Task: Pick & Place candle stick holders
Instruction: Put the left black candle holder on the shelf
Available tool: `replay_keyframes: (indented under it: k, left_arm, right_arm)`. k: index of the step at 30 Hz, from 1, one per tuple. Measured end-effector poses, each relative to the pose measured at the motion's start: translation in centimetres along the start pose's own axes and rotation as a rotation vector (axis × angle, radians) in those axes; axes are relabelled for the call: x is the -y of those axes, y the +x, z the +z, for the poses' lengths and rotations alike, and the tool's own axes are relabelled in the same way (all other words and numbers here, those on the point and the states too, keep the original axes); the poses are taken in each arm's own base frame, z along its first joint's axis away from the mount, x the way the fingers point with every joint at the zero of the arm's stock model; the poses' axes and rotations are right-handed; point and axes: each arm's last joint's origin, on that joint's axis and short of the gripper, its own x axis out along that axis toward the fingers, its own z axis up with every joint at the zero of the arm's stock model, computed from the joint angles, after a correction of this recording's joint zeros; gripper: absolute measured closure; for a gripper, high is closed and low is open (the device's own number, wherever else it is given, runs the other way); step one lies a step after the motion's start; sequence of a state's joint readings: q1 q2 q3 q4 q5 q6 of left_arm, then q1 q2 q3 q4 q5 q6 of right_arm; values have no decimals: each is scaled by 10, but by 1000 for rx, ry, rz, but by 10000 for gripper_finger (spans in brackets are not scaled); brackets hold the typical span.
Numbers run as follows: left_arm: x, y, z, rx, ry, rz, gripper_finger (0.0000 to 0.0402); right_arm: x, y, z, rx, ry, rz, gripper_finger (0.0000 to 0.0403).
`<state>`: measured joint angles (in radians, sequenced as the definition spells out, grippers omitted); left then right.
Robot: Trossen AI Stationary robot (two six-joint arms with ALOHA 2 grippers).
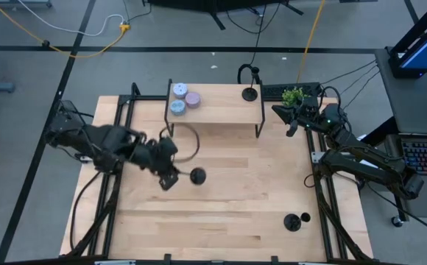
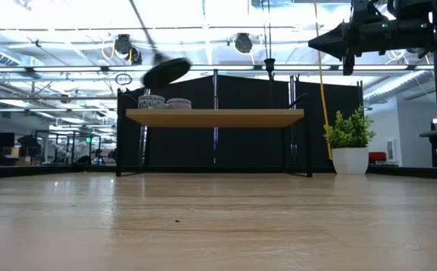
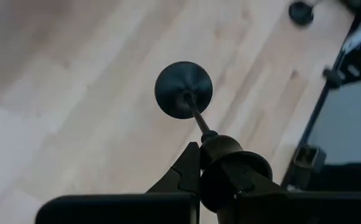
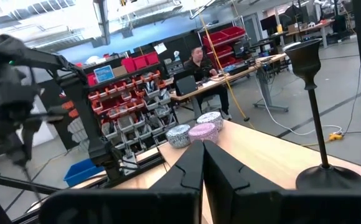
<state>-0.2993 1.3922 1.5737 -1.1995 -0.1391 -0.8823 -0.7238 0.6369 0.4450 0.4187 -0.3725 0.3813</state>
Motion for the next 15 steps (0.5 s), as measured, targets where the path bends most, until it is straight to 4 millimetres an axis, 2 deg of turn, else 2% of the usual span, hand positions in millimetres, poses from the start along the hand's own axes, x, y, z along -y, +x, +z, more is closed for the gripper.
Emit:
replay_keyframes:
  k: [5, 9, 15]
  left_arm:
    - [-13, -13, 31, 94, -2, -35, 388]
    - [-20, -18, 56, 169, 7, -85, 388]
    - [-24, -5, 95, 157, 80, -119, 388]
  right_arm:
    - [-1, 0, -1, -13, 1, 28, 403]
    - [-3, 1, -2, -47, 0, 116, 402]
    - [-16, 8, 1, 15, -105, 253, 379]
